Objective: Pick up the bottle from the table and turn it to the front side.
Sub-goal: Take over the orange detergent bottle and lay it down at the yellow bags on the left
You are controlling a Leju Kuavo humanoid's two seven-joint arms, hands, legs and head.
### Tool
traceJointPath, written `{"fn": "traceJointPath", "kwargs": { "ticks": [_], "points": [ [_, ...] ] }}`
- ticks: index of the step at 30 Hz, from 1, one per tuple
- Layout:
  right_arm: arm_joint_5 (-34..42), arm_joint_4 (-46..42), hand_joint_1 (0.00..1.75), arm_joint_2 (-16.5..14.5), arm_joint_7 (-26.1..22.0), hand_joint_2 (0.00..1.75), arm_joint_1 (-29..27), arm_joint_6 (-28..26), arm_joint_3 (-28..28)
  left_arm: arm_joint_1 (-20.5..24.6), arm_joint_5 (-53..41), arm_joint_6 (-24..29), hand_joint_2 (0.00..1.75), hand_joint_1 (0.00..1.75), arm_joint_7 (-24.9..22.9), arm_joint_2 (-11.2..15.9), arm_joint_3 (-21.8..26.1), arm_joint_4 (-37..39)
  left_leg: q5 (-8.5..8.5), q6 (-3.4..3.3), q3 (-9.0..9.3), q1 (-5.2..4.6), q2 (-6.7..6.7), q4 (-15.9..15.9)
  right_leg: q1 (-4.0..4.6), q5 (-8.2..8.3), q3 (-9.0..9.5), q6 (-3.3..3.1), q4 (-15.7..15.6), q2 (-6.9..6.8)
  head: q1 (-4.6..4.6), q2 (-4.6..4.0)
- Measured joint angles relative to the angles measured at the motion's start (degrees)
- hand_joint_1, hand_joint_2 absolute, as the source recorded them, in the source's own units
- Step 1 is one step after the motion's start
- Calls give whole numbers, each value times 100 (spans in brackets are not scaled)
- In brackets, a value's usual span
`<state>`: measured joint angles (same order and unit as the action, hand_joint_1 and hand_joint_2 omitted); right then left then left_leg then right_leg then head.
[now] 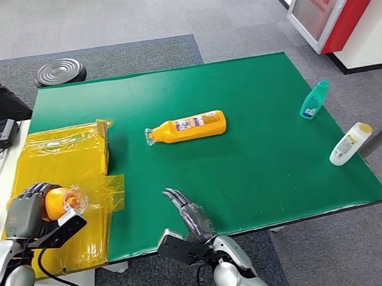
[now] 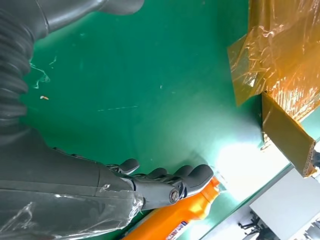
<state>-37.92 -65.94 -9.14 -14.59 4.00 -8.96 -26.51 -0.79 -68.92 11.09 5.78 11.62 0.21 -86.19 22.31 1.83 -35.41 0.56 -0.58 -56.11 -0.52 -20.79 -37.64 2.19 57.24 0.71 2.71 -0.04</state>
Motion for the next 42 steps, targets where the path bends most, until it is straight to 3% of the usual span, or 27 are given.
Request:
{"fn": "traceJointPath", "kwargs": {
  "ticks": [5, 11, 22, 26, 29, 31, 35, 36, 38, 42],
  "points": [
    [105, 77, 0, 0, -74, 175, -3, 58, 11, 557, -525, 48, 175, 175, -225, 85, -215, 774, -2, -3, 0, -2, 0, 0, -2, 1, 1, 1, 0, -2, 1, 0],
    [128, 245, 0, -11, -98, 175, 3, 79, 11, 1206, -777, -6, 175, 175, -354, -22, -780, 1505, -2, -3, 0, -2, 0, 0, -2, 4, 2, 2, 0, -1, 0, 0],
    [184, 411, 0, -27, -103, 175, 33, 91, 11, 1698, -621, -230, 175, 175, -350, -216, -1355, 1975, -2, -3, 0, -2, 0, 0, -2, 3, 2, 2, 0, -1, 1, 0],
    [201, 464, 0, -28, -95, 175, 46, 80, 11, 1856, 254, -828, 175, 175, -155, -263, -1452, 2055, -3, -5, 0, -2, 0, 0, -3, 4, 6, 2, 0, -2, 1, 0],
    [224, 489, 0, -28, -38, 175, 55, 55, 11, 2035, 864, -1434, 175, 170, -320, -269, -1561, 2069, -5, -7, 3, -2, -1, 0, -4, 5, 12, 4, 0, -3, 1, 0],
    [232, 490, 0, -28, 39, 175, 66, 54, 11, 2178, 1179, -1752, 175, 144, -544, -249, -1655, 2070, -6, -9, 6, -2, -2, 0, -5, 6, 18, 5, 0, -5, 1, 0],
    [234, 490, 0, -28, 124, 175, 74, 55, 11, 2328, 1659, -2029, 175, 21, -957, -190, -1832, 2056, -6, -9, 13, -2, -2, 0, -6, 7, 24, 6, 0, -5, 1, -1],
    [234, 490, 0, -28, 129, 175, 75, 53, 11, 2347, 1760, -2059, 175, 5, -1037, -176, -1862, 2049, -7, -9, 14, -2, -2, 0, -6, 7, 25, 6, 0, -5, 1, -2],
    [234, 490, 0, -28, 136, 175, 75, 41, 11, 2357, 1930, -2088, 175, 0, -1191, -152, -1896, 2040, -7, -9, 16, -2, -2, 0, -5, 7, 27, 5, 0, -4, 1, -1],
    [236, 490, 0, -28, 156, 175, 70, 5, 11, 2225, 2245, -2101, 0, 0, -1490, -91, -1945, 2037, -11, -3, 9, -2, -1, 0, -4, 10, 14, 3, 0, -2, 1, -1]
  ]
}}
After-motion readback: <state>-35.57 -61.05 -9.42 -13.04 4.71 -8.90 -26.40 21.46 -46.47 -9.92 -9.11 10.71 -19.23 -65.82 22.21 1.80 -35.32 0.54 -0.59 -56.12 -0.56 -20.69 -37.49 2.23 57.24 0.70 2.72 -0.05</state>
